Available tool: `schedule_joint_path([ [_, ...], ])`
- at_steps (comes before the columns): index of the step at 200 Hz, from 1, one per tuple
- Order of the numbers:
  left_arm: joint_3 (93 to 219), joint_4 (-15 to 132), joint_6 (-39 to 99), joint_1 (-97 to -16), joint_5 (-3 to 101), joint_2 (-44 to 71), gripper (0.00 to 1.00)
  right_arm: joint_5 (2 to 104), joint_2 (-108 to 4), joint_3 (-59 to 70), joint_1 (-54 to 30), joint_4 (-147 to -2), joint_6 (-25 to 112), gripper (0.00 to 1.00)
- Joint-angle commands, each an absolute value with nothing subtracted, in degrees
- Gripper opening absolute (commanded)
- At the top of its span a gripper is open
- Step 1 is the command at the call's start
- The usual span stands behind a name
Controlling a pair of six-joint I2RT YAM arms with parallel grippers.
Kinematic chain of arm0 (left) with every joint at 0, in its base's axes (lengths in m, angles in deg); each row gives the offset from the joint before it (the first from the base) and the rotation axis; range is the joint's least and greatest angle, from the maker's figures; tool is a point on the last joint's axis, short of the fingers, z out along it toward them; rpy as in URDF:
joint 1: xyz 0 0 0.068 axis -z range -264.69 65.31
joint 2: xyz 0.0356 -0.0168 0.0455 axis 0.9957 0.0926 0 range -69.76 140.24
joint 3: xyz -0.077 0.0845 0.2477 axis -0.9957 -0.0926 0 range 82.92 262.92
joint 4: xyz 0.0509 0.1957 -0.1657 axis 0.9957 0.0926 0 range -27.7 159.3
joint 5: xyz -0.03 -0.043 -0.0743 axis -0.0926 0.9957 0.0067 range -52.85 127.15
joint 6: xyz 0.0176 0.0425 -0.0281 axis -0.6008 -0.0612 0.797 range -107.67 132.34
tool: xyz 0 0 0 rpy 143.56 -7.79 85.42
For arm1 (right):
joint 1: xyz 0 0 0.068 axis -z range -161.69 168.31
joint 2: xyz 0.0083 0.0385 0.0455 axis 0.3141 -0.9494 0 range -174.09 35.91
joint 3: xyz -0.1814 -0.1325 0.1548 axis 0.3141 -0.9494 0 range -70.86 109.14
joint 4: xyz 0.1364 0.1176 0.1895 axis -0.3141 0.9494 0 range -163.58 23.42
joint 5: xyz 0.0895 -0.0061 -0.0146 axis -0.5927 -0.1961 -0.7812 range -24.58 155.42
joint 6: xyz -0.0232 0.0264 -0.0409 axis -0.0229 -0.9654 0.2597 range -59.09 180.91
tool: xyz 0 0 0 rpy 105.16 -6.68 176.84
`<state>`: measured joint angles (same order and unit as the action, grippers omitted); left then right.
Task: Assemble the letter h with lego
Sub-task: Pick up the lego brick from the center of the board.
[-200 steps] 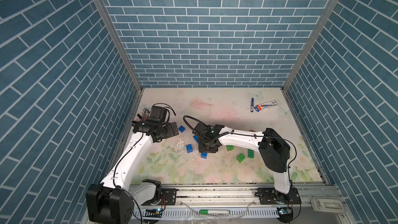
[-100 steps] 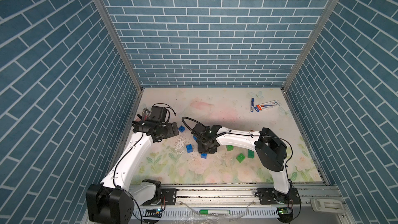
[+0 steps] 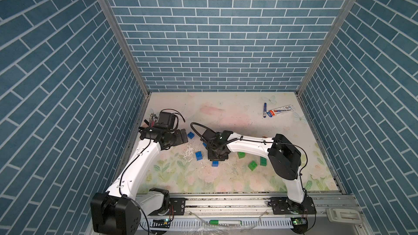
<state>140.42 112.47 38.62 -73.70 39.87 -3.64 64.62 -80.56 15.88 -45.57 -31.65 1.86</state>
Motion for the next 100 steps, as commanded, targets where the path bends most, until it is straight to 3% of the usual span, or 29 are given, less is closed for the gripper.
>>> schedule_joint_path([
  [1, 139.88, 112.58, 38.0, -74.14, 40.45, -3.87, 0.99, 65.71, -80.98, 17.33, -45.07, -28.55, 4.06, 0.24],
  [100, 139.61, 112.36, 37.6, -74.14, 42.06, -3.65, 0.99, 65.95, -82.96, 20.71, -39.45, -25.25, 11.22, 0.24],
])
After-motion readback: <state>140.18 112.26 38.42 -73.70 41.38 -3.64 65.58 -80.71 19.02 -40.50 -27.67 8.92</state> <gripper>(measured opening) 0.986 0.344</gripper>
